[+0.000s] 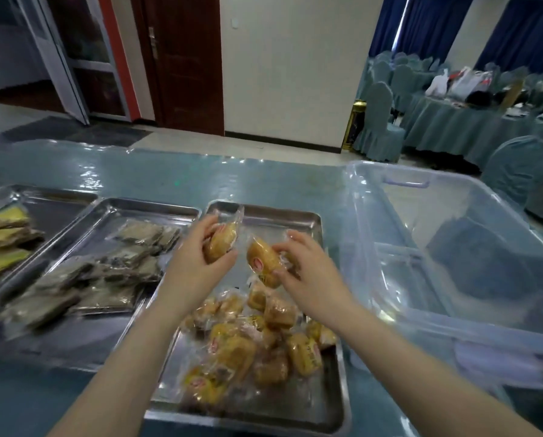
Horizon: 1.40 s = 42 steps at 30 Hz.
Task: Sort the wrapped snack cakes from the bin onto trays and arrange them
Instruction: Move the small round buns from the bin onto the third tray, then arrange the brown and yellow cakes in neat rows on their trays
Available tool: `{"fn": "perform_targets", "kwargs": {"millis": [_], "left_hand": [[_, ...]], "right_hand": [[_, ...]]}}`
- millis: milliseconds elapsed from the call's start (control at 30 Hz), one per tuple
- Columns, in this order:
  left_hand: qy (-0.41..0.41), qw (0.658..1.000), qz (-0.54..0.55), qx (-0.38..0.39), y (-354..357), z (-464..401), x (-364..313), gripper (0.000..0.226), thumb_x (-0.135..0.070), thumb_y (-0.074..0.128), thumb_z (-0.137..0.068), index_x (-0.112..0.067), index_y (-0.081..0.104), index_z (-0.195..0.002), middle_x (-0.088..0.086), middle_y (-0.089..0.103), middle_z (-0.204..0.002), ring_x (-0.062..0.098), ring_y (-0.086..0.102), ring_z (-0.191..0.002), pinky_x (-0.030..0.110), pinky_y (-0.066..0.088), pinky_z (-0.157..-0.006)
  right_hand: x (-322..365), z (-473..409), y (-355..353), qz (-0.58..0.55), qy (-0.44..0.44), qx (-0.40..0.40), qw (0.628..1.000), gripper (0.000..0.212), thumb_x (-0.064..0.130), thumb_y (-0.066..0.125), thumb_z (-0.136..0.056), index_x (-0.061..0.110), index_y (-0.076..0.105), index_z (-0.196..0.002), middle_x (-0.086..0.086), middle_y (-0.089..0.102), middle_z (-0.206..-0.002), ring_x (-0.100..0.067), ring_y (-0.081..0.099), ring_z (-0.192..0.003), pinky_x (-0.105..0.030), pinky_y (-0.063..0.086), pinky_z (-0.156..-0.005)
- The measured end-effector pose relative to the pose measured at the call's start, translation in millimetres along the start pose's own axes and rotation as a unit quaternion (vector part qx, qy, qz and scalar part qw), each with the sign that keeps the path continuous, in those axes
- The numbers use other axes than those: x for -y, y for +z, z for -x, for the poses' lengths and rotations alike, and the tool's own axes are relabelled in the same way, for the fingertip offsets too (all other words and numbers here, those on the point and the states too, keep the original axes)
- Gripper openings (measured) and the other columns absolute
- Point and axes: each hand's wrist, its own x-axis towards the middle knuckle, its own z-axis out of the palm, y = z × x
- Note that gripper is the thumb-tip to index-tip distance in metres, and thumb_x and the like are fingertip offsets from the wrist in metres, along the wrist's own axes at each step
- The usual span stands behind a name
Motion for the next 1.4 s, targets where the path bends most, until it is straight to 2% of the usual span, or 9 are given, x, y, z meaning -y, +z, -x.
{"fn": "perform_targets", "kwargs": {"millis": [333,400,467,633,867,1033,1200,1300,1400], "left_hand": [[-0.106,0.987,-0.078,0.093,-12,21,114,0.055,-0.034,0.072,-0.078,-0.035,0.047,-0.127,-0.024,0.054,-0.106,0.004,0.057,-0.098,0.007,0.037,-0.069],[-0.081,0.981,-0.107,0.139,-1,25,127,0.067,-0.041,0.072,-0.076,-0.043,0.035,-0.132,-0.028,0.042,-0.127,0.006,0.045,-0.122,0.015,0.042,-0.088],[-0.085,0.963,-0.150,0.205,12,27,137,0.098,-0.052,0.071,-0.072,-0.044,0.006,-0.145,-0.023,-0.001,-0.154,0.009,0.012,-0.141,0.038,0.027,-0.111],[-0.116,0.926,-0.247,0.259,27,13,158,0.127,-0.053,0.075,-0.067,-0.050,-0.034,-0.130,-0.021,-0.038,-0.145,0.017,-0.018,-0.141,0.056,0.006,-0.113],[-0.102,0.909,-0.295,0.275,44,-30,175,0.120,-0.057,0.071,-0.067,-0.043,-0.020,-0.143,-0.017,-0.034,-0.148,0.024,-0.019,-0.141,0.054,0.004,-0.111],[-0.078,0.932,-0.286,0.207,43,-40,174,0.102,-0.043,0.063,-0.082,-0.038,-0.019,-0.143,-0.015,-0.030,-0.147,0.022,-0.014,-0.143,0.048,0.007,-0.113],[-0.069,0.958,-0.214,0.180,18,-34,174,0.101,-0.033,0.063,-0.084,-0.045,-0.020,-0.141,-0.018,-0.022,-0.152,0.017,0.008,-0.144,0.040,0.031,-0.111],[-0.056,0.973,-0.149,0.165,-8,-32,177,0.089,-0.028,0.064,-0.085,-0.046,0.001,-0.145,-0.014,0.004,-0.157,-0.001,0.028,-0.134,0.024,0.036,-0.105],[-0.058,0.980,-0.122,0.144,-48,-29,186,0.067,-0.030,0.061,-0.087,-0.044,0.023,-0.141,-0.013,0.035,-0.148,-0.013,0.039,-0.117,0.012,0.032,-0.092]], "right_hand": [[-26,20,107,0.102,0.127,0.007,0.987,0.068,0.014,0.057,-0.092,0.046,0.023,-0.141,0.021,-0.010,-0.156,-0.020,-0.001,-0.147,-0.045,0.027,-0.113],[-35,19,126,0.123,0.121,0.057,0.983,0.068,0.032,0.054,-0.093,0.054,0.012,-0.142,0.020,-0.030,-0.152,-0.022,-0.022,-0.144,-0.051,0.015,-0.112],[-45,16,142,0.155,0.097,0.114,0.977,0.071,0.057,0.043,-0.089,0.056,-0.003,-0.143,0.015,-0.042,-0.148,-0.020,-0.040,-0.135,-0.054,-0.002,-0.106],[-72,-7,170,0.227,0.090,0.176,0.954,0.086,0.075,0.037,-0.081,0.050,-0.014,-0.144,0.007,-0.046,-0.146,-0.026,-0.049,-0.128,-0.066,-0.015,-0.106],[-99,-44,190,0.240,0.094,0.194,0.947,0.090,0.082,0.024,-0.072,0.044,-0.009,-0.147,0.005,-0.035,-0.151,-0.029,-0.047,-0.130,-0.071,-0.020,-0.102],[-93,-65,192,0.222,0.130,0.175,0.950,0.085,0.073,0.041,-0.080,0.042,0.000,-0.149,0.004,-0.029,-0.153,-0.032,-0.039,-0.134,-0.072,-0.015,-0.103],[-62,-76,183,0.063,0.169,0.041,0.983,0.072,0.069,0.035,-0.082,0.047,0.015,-0.147,0.016,-0.002,-0.157,-0.016,-0.029,-0.140,-0.061,-0.022,-0.104],[-30,-88,179,0.009,0.168,-0.035,0.985,0.049,0.048,0.049,-0.089,0.041,0.043,-0.137,0.018,0.020,-0.154,-0.009,-0.007,-0.145,-0.053,-0.020,-0.105],[10,-96,181,-0.065,0.183,-0.066,0.979,0.038,0.032,0.055,-0.092,0.037,0.053,-0.130,0.017,0.035,-0.147,-0.012,0.021,-0.143,-0.061,0.008,-0.116]]}}
